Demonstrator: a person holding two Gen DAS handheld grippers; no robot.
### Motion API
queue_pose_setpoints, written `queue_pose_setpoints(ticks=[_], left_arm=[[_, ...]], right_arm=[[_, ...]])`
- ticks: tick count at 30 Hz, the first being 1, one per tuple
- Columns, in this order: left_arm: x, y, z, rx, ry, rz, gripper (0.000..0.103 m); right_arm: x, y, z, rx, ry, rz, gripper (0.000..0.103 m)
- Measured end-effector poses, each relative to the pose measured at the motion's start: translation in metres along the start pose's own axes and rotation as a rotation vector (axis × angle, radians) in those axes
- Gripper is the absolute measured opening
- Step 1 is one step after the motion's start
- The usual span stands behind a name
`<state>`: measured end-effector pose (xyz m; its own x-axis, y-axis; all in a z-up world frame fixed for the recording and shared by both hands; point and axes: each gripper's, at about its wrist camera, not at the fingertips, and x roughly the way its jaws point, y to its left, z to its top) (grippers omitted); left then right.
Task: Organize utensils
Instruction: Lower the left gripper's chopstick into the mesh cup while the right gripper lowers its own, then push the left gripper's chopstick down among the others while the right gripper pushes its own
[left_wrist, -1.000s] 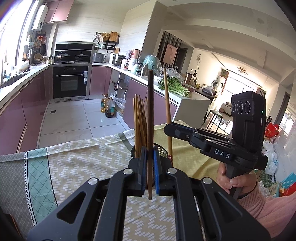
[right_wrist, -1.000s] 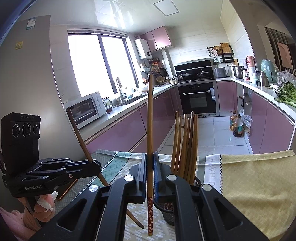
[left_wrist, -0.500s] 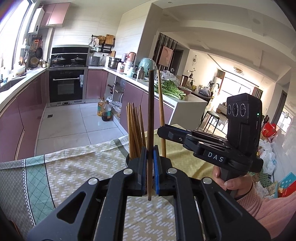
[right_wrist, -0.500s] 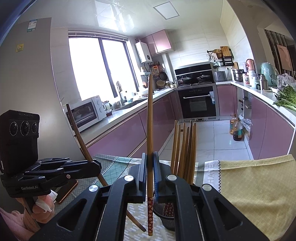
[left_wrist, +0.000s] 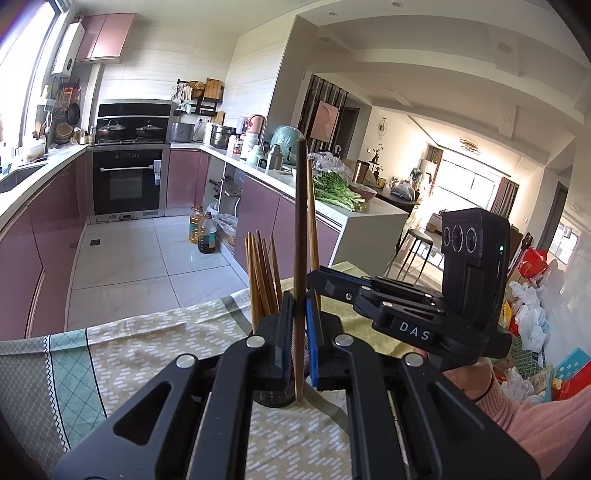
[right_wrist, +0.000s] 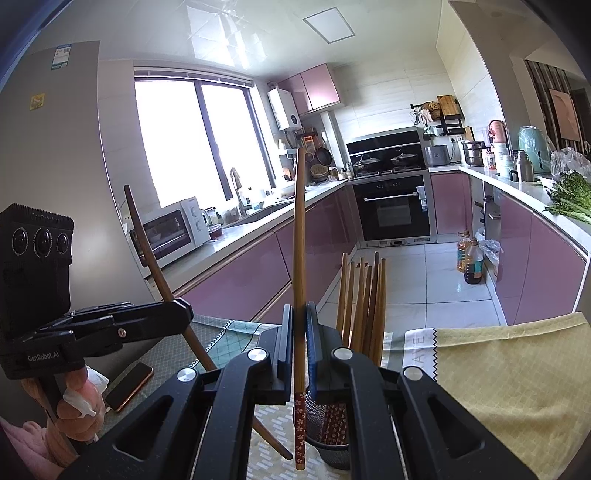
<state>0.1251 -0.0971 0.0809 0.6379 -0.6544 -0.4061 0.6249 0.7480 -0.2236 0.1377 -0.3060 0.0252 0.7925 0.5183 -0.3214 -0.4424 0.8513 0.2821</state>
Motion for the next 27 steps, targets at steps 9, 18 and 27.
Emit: queue_pose_setpoints(ticks=[9, 18, 27], left_arm=[[0.001, -0.002, 0.003, 0.011, -0.025, -0.003, 0.008], [0.002, -0.002, 0.009, 0.014, -0.052, -0.001, 0.008], [0.005, -0.004, 0.009, 0.009, -0.059, 0.012, 0.008]], right_arm=[[0.0, 0.001, 0.006, -0.002, -0.015, 0.0, 0.006], [0.002, -0.001, 0.009, -0.003, -0.02, -0.008, 0.006], [0.008, -0.002, 0.012, 0.004, -0.014, -0.024, 0.006]])
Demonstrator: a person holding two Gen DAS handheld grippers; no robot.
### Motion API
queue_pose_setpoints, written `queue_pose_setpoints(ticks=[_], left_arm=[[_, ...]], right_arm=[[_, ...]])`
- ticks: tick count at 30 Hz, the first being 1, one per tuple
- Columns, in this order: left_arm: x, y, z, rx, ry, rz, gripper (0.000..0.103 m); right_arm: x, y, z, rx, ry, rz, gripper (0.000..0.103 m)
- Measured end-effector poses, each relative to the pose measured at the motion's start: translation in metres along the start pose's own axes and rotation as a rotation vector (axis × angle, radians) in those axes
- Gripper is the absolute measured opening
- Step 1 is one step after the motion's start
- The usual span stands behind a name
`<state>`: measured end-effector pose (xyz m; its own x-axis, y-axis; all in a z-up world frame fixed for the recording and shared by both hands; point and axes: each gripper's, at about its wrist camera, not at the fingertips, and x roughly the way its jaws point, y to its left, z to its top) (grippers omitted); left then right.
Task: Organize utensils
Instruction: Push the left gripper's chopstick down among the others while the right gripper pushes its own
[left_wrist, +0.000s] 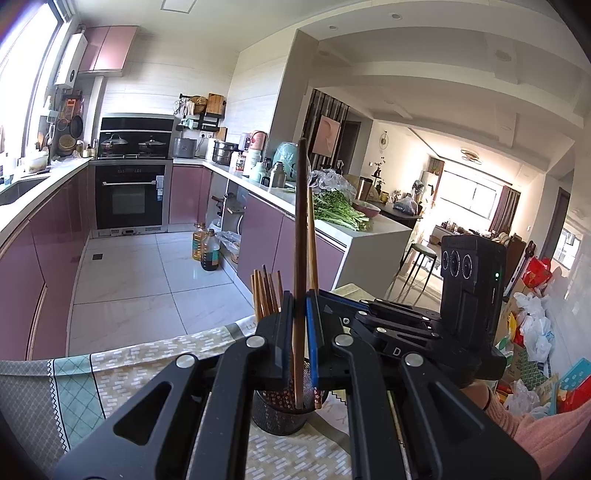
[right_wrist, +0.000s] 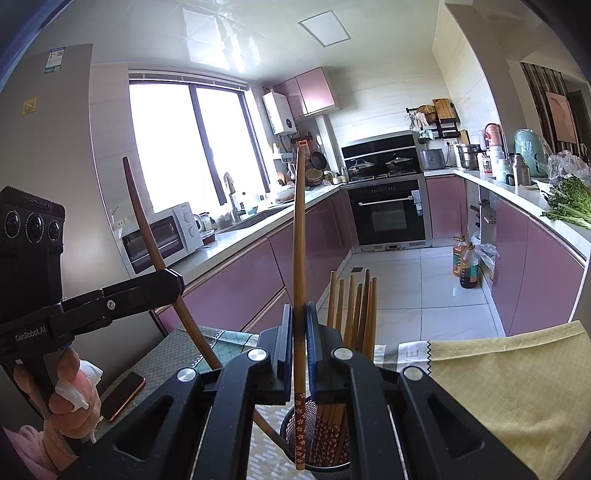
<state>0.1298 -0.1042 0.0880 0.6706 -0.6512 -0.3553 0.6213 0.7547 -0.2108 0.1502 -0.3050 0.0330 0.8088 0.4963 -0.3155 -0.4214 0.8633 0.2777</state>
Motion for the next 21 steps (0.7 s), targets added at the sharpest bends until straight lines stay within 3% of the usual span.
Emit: queue_pose_setpoints(ticks=[21], left_arm=[[0.016, -0.005, -0.001, -0.003, 0.062, 0.042, 0.008]], right_arm=[[0.022, -0.002, -0.009, 0.014, 0.025, -0.052, 0.006]])
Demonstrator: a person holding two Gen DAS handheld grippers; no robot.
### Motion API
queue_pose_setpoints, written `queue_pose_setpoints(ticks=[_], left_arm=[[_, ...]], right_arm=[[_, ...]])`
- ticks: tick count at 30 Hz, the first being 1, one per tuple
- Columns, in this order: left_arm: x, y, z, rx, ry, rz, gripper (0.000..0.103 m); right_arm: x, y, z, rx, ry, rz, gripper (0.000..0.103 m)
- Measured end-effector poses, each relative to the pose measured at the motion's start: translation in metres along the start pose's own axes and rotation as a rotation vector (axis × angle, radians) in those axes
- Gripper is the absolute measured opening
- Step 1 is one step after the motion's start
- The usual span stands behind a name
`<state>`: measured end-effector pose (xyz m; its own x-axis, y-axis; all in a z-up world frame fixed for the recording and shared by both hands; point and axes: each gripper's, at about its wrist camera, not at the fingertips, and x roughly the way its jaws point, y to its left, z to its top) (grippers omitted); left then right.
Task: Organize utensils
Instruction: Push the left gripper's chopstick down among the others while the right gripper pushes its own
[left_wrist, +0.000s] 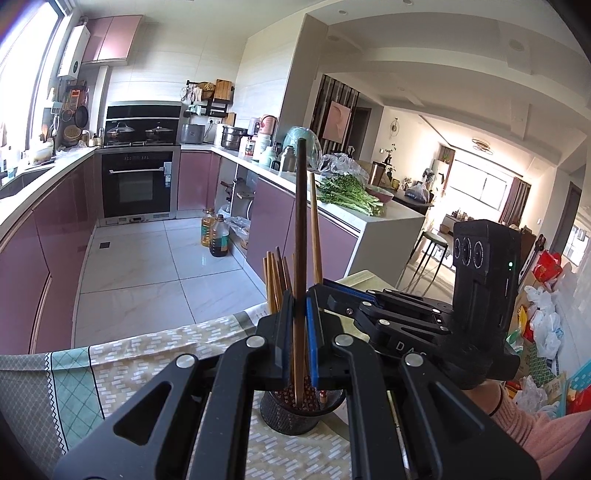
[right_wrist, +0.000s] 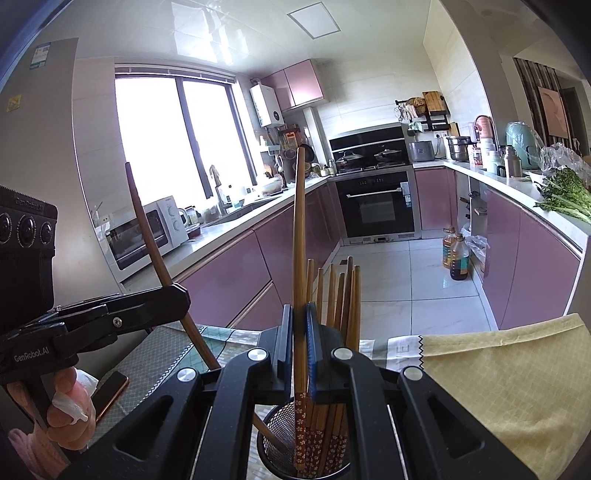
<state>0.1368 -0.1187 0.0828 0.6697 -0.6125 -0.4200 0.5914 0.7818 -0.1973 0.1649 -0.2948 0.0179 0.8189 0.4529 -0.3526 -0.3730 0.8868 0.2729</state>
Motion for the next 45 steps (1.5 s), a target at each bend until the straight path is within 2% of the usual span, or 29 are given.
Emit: queue_pose_setpoints(ticks=[14, 45], left_arm=[[0.008, -0.008, 0.004, 0.016, 0.026, 0.013, 0.008], [0.032, 0.008, 0.0, 0.016, 0.082, 0.022, 0.008]], right_arm=[[0.007, 0.0, -0.003, 0.014, -0.002, -0.023, 0.006], [0.014, -0.002, -0.015, 0.012, 0.01, -0.044, 0.006]])
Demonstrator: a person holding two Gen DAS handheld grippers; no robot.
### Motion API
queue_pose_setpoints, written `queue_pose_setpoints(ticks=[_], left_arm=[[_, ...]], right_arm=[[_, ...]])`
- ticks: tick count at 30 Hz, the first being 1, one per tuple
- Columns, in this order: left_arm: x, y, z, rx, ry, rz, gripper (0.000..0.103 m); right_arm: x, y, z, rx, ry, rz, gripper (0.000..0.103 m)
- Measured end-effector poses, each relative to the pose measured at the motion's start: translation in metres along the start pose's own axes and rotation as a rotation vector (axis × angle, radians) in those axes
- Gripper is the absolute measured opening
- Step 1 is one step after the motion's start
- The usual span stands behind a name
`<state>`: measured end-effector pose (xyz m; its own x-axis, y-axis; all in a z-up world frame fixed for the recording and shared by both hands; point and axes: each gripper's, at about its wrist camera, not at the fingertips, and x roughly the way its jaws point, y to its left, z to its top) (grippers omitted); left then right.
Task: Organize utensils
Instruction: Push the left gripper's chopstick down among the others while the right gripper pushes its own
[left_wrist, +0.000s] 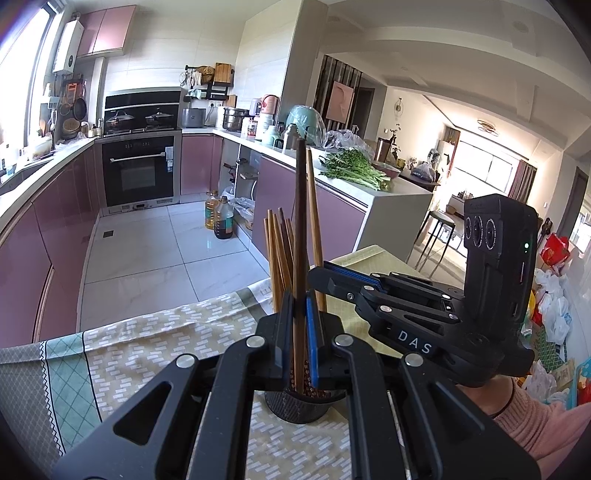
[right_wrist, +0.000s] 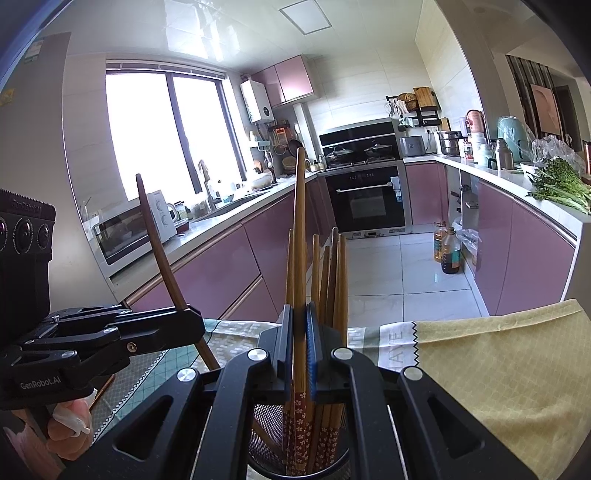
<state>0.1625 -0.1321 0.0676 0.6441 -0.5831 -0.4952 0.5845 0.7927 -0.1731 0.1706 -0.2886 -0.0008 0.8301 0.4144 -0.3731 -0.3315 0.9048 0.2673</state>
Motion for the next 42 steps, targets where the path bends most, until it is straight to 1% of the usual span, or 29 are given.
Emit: queue_pose_setpoints(ticks=[42], left_arm=[[0.039, 0.002, -0.019, 0.02, 0.075, 0.035, 0.008]], right_arm=[[0.005, -0.006, -0.022, 0.017, 0.047, -0.013, 0.006]])
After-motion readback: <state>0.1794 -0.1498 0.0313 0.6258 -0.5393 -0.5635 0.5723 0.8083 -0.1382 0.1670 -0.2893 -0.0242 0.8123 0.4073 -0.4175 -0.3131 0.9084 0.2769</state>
